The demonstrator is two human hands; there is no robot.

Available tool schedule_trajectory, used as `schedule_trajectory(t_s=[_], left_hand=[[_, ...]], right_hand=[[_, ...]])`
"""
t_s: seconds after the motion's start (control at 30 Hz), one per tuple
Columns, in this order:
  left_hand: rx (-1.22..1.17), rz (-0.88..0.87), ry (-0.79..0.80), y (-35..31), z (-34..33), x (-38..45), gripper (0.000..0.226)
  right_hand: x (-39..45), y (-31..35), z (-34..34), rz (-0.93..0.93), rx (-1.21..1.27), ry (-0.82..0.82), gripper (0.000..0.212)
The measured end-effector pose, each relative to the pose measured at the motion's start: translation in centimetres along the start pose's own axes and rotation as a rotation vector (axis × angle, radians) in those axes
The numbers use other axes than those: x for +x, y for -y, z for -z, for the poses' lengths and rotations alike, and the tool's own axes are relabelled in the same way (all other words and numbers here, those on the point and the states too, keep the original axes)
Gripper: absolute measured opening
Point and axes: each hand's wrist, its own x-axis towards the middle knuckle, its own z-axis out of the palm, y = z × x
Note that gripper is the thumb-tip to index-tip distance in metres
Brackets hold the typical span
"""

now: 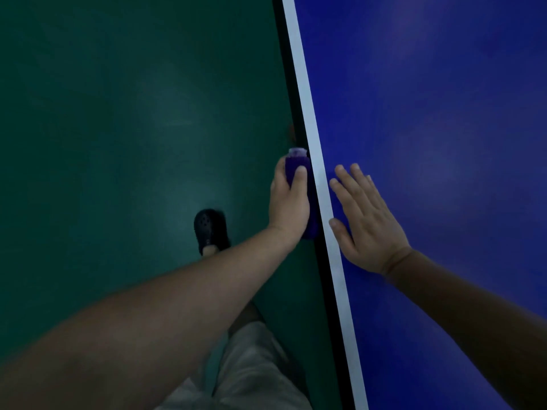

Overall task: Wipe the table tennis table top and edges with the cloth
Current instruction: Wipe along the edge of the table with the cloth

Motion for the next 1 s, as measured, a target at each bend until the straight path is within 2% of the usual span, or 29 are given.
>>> schedule_trajectory(t_s=[0.13,0.2,0.3,0.37,0.47,0.57,0.7,0.77,0.83,1.0], left_hand=[[-0.004,-0.159,0.039,2.5,0.2,-3.4,0.036],[-0.001,-0.204,0.072,2.6,0.1,-3.3,0.036],[0.004,-0.218,0.058,1.3,0.1,0.3,0.046],[0.002,-0.254,0.038,-0.2,0.1,3.9,0.039],[0.009,-0.254,0.004,-1.0,0.1,7.4,0.045],[0.005,-0.263,0.021,0.4,0.0,5.9,0.053],[-0.038,-0.242,0.082,0.7,0.3,3.8,0.039],[-0.050,-0.222,0.102,-0.8,0.7,5.9,0.029],[-0.052,-0.235,0.080,-3.0,0.9,9.5,0.032],[-0.049,-0.249,0.016,-6.5,0.9,16.2,0.044]], right_hand=[[0.2,-0.1,0.0,-0.004,0.023,0.004,0.061],[0.5,0.0,0.2,-0.034,0.034,-0.001,0.062],[3.3,0.2,0.8,0.028,0.016,-0.039,0.060],[6.4,-0.3,1.1,0.122,-0.008,-0.030,0.057],[12.1,-2.6,1.1,0.206,-0.065,-0.002,0.052],[17.2,-5.3,1.5,0.248,-0.124,0.035,0.053],[22.8,-7.9,2.6,0.299,-0.171,0.146,0.056],[25.9,-8.7,3.1,0.349,-0.228,0.189,0.058],[29.1,-9.2,3.5,0.397,-0.292,0.195,0.060],[32.9,-9.2,3.1,0.302,-0.279,0.193,0.065]])
